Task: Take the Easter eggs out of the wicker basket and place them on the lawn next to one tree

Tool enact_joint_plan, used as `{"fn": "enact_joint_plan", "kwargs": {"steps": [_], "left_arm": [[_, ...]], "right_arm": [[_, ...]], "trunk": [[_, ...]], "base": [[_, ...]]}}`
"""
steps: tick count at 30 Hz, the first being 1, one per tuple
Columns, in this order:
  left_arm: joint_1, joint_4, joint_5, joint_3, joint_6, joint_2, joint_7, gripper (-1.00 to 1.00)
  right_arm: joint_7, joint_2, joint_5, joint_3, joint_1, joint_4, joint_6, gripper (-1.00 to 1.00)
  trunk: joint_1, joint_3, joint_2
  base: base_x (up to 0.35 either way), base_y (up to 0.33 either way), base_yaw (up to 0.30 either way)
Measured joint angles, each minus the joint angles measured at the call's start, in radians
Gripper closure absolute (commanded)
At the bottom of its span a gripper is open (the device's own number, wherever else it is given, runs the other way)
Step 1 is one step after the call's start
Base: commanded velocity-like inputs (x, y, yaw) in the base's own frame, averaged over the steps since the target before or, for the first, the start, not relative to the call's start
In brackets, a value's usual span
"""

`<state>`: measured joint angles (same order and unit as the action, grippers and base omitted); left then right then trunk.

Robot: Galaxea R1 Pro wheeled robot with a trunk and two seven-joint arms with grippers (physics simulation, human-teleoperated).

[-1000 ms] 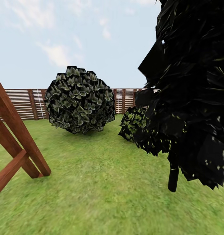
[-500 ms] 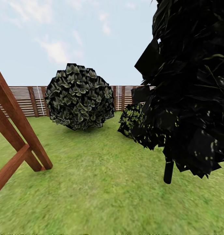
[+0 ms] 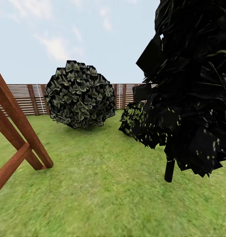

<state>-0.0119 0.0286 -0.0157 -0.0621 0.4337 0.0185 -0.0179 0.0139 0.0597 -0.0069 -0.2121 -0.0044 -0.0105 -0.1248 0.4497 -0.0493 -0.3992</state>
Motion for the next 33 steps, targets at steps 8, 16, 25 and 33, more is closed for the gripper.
{"fn": "enact_joint_plan", "kwargs": {"steps": [8,16,25,33], "left_arm": [[0.0,0.0,-0.001,0.0,0.0,0.0,0.0,-1.0],[0.0,0.0,-0.001,0.0,0.0,0.0,0.0,-1.0],[0.0,0.0,-0.001,0.0,0.0,0.0,0.0,-1.0],[0.0,0.0,-0.001,0.0,0.0,0.0,0.0,-1.0]], "right_arm": [[0.0,0.0,0.001,0.001,0.0,0.0,0.0,-1.0],[0.0,0.0,0.001,0.002,0.0,0.0,0.0,-1.0],[0.0,0.0,0.001,0.002,0.0,0.0,0.0,-1.0],[0.0,0.0,0.001,0.002,0.0,0.0,0.0,-1.0]], "trunk": [[0.0,0.013,0.0],[0.0,0.027,0.0],[0.0,0.041,0.0],[0.0,0.054,0.0]], "base": [[0.0,0.0,0.0],[0.0,0.0,0.0],[0.0,0.0,0.0],[0.0,0.0,0.0]]}}
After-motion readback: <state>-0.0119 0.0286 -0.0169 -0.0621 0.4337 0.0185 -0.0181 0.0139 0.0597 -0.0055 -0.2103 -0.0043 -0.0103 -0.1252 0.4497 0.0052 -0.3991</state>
